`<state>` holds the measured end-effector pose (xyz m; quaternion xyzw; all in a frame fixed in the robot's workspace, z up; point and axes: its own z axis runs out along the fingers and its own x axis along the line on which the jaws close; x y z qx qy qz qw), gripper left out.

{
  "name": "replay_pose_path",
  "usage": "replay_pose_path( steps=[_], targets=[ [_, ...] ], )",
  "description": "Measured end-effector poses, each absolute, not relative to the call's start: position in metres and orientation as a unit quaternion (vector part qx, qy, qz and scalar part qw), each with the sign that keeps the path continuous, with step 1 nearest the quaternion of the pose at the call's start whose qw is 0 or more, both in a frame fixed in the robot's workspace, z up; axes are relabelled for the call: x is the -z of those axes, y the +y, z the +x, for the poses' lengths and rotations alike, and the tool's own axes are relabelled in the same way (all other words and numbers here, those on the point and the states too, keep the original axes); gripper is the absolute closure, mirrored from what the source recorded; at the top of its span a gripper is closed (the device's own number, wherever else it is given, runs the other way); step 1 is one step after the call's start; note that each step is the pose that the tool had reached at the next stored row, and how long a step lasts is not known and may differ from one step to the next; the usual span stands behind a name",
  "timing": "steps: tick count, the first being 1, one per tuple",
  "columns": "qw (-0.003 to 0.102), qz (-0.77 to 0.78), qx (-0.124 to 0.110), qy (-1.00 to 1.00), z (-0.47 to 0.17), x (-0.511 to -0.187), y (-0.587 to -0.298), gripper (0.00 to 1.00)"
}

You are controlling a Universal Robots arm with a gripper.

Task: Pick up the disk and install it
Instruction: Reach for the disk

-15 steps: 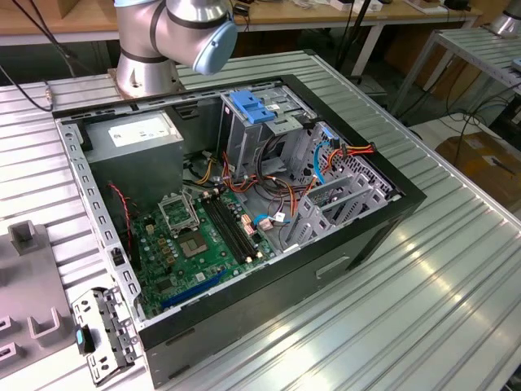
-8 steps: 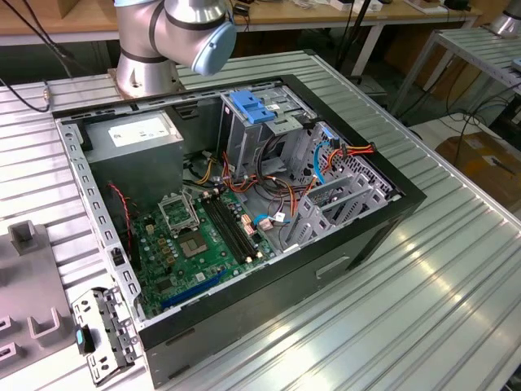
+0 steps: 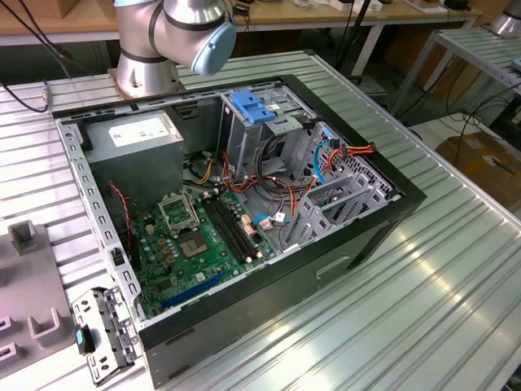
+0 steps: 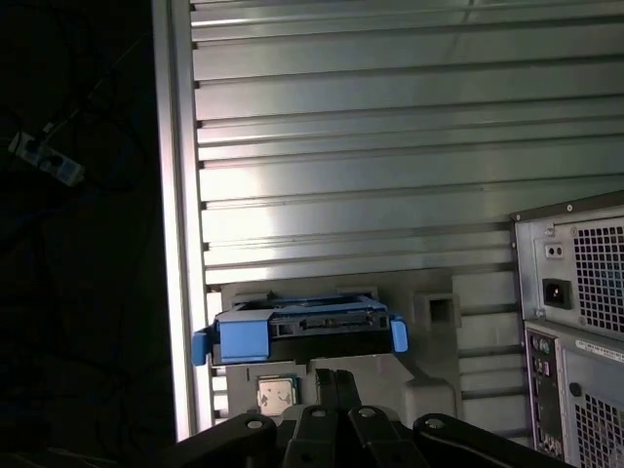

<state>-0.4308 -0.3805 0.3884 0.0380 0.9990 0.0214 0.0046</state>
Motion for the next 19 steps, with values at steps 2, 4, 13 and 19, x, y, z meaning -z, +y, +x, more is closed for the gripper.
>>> replay_pose_path(
  steps=[2, 4, 13, 19],
  targets=[
    [0.005, 0.038, -0.021, 0.999, -0.431, -0.388, -0.380, 0.89],
    [0.005, 0.038, -0.021, 0.999, -0.431, -0.388, -0.381, 0.89],
    [0.005, 0.038, -0.021, 0.999, -0.437, -0.388, -0.380, 0.89],
    [0.005, 0.038, -0.021, 0.999, -0.447, -0.388, -0.379, 0.89]
  ],
)
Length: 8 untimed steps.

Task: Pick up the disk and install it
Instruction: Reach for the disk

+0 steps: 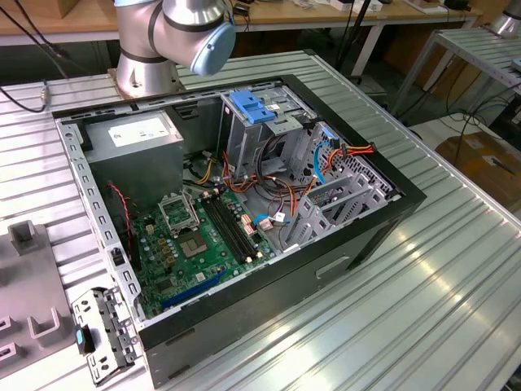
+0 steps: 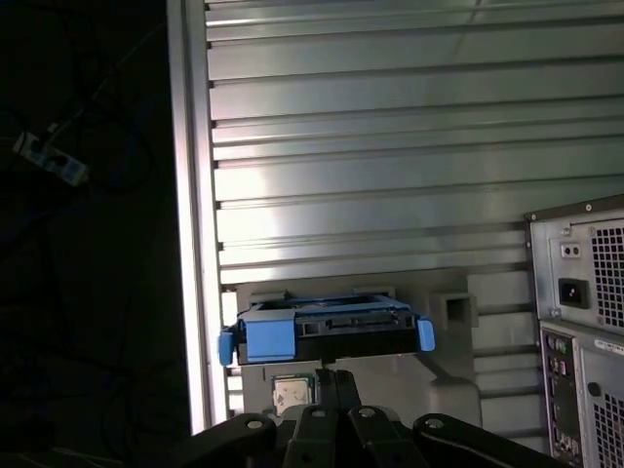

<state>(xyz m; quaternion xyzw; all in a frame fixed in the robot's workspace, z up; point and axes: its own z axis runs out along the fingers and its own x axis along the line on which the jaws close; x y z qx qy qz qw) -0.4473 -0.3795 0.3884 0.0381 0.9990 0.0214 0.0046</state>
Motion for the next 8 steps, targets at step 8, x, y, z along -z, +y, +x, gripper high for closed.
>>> replay_pose_path(
  steps=[8],
  targets=[
    [0.005, 0.038, -0.021, 0.999, -0.465, -0.388, -0.377, 0.89]
  ],
)
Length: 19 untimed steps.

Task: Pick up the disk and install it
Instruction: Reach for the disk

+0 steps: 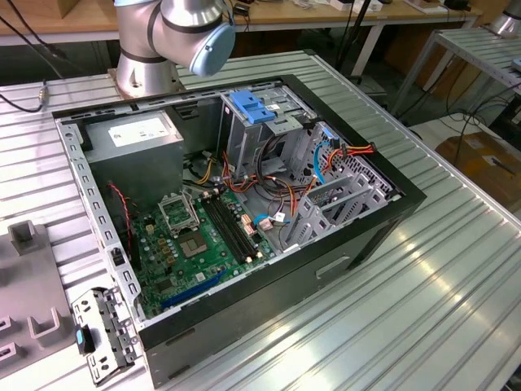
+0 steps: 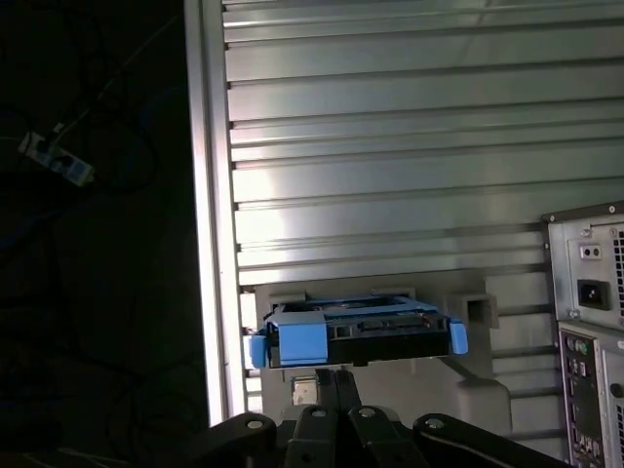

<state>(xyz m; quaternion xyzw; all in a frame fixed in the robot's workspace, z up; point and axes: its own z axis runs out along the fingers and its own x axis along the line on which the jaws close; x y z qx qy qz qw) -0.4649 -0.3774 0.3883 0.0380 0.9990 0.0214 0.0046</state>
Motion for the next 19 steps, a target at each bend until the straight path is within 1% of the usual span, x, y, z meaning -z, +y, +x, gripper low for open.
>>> replay_pose_path(
  steps=[19],
  targets=[
    [0.005, 0.038, -0.021, 0.999, -0.478, -0.388, -0.377, 0.89]
  ],
)
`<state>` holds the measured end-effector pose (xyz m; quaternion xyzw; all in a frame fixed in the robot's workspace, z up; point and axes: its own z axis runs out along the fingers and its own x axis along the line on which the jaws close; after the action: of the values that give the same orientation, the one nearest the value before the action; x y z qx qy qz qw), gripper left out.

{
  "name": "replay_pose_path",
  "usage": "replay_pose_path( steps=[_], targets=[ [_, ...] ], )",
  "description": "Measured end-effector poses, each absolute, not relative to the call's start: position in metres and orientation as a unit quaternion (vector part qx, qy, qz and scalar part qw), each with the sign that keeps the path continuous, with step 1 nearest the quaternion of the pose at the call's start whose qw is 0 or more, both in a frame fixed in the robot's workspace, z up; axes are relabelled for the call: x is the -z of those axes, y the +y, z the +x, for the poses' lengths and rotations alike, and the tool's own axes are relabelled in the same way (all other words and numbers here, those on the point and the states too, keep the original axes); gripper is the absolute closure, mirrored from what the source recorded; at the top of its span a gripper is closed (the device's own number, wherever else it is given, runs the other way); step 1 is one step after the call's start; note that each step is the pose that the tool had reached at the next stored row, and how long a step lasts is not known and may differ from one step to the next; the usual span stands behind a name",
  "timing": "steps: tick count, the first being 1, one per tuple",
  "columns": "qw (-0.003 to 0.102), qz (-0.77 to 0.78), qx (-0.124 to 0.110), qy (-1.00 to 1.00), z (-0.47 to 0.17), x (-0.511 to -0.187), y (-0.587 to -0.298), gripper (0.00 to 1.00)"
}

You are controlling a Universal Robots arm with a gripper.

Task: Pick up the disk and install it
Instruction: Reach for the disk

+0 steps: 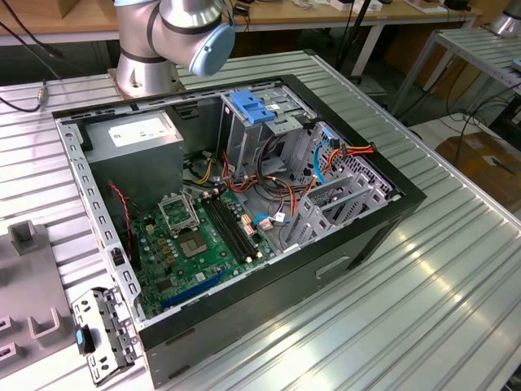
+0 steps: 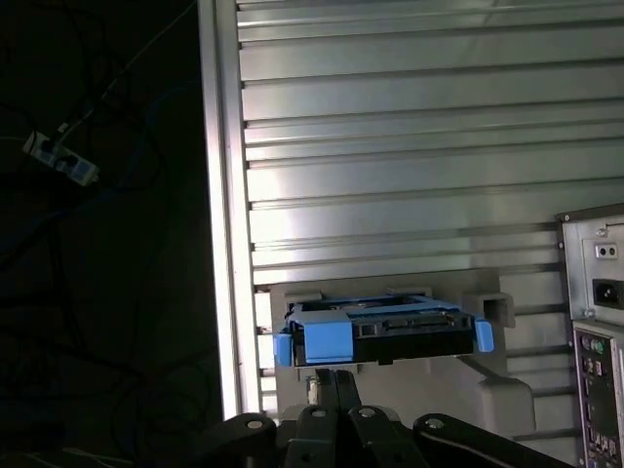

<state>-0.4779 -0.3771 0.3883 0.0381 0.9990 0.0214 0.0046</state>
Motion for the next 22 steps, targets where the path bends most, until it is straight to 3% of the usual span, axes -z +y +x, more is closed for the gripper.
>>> replay_pose_path(
  steps=[22],
  targets=[
    [0.005, 0.038, -0.021, 0.999, -0.4878, -0.3882, -0.3724, 0.89]
  ],
)
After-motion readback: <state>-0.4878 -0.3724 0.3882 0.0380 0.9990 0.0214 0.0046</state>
